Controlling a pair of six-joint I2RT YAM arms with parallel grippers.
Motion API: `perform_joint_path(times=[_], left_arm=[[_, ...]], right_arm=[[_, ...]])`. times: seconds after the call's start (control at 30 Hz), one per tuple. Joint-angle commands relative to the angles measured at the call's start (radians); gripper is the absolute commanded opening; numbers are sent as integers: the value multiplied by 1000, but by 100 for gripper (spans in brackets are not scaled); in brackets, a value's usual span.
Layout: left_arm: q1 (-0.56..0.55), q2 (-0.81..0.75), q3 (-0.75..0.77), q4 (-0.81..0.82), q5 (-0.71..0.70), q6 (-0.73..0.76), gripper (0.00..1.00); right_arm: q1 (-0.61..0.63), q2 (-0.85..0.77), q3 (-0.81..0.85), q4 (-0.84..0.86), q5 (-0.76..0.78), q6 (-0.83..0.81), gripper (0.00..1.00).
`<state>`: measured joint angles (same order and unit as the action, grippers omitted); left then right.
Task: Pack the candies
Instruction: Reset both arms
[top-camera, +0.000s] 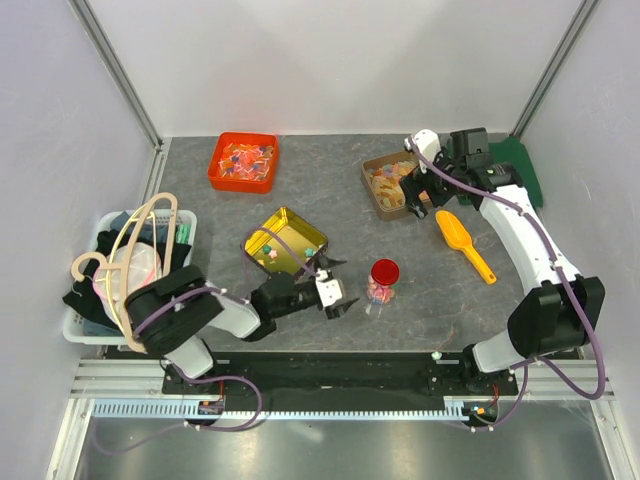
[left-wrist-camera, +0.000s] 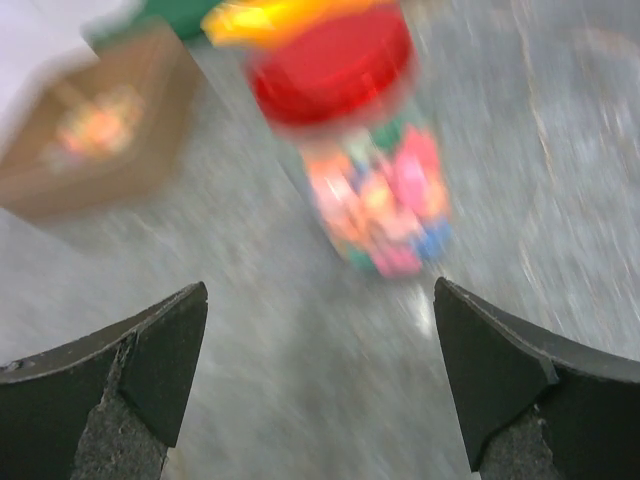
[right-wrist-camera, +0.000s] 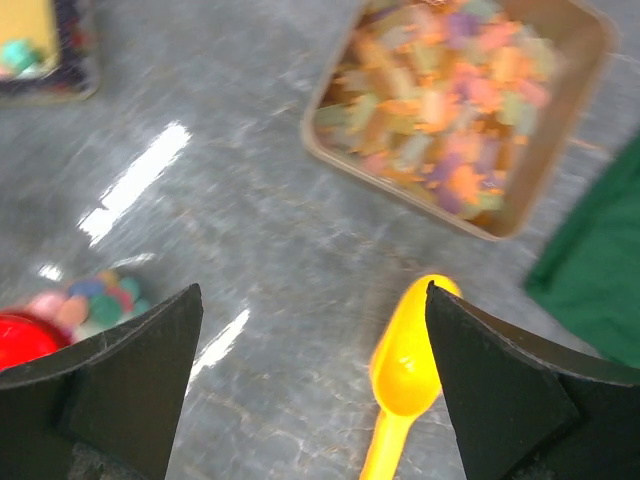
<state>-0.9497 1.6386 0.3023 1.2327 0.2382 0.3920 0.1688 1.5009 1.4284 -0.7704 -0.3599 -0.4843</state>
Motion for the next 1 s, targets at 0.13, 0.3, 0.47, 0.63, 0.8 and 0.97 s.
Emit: perform_joint_path(times=[0.13, 0.3, 0.47, 0.63, 0.8, 0.97], left_arm=[[64, -307, 202, -482, 1, 129, 99], [144, -420, 456, -1011, -19, 130, 99], [319, -442, 662, -1304, 9, 85, 99], [553, -442, 885, -1549, 165, 7, 99], [680, -520, 966, -1564, 138, -35, 99], [801, -552, 1035, -1590, 148, -85, 99]], right_arm=[[-8, -99, -42, 238, 226, 177, 98], [-35, -160, -69, 292, 236, 236, 98], [-35, -223, -82, 339, 268, 271, 98], [-35, -306, -111, 443, 410, 316, 98], [-35, -467, -177, 554, 536, 302, 98], [-34, -632, -236, 675, 616, 291, 98]])
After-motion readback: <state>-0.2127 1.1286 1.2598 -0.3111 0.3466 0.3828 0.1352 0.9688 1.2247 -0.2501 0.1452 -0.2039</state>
